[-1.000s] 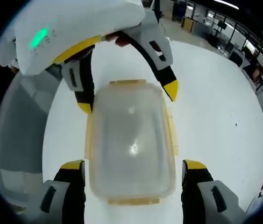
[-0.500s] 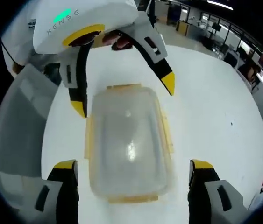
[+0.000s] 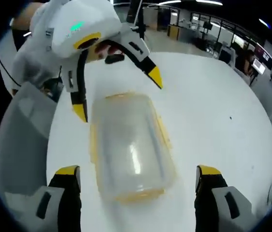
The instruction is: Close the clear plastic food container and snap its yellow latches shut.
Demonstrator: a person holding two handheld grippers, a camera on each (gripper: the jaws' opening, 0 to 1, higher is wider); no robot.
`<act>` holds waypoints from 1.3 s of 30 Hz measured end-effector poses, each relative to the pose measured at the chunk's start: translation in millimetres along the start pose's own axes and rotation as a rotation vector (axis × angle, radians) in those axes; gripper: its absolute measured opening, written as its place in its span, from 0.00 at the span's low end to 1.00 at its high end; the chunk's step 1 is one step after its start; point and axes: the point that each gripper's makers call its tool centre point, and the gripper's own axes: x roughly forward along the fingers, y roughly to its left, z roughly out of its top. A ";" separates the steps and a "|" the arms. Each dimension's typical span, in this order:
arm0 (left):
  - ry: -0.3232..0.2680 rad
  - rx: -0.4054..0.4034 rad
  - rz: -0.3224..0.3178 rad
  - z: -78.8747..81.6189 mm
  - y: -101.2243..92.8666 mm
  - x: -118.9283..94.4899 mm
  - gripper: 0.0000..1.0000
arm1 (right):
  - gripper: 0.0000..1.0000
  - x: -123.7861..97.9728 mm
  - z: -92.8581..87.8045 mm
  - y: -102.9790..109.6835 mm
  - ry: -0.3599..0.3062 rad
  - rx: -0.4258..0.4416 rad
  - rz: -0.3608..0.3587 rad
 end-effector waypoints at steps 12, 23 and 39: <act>-0.063 -0.142 0.059 -9.6 -0.3 -9.3 0.99 | 0.97 -9.1 1.4 -4.2 -0.083 0.121 -0.068; -0.173 -0.340 0.140 -16.0 14.4 -22.9 0.99 | 0.94 -17.8 -1.3 -8.6 -0.156 0.200 -0.124; -0.246 -0.502 0.181 -35.1 7.7 -32.9 0.99 | 0.92 -30.9 6.3 -6.5 -0.288 0.316 -0.182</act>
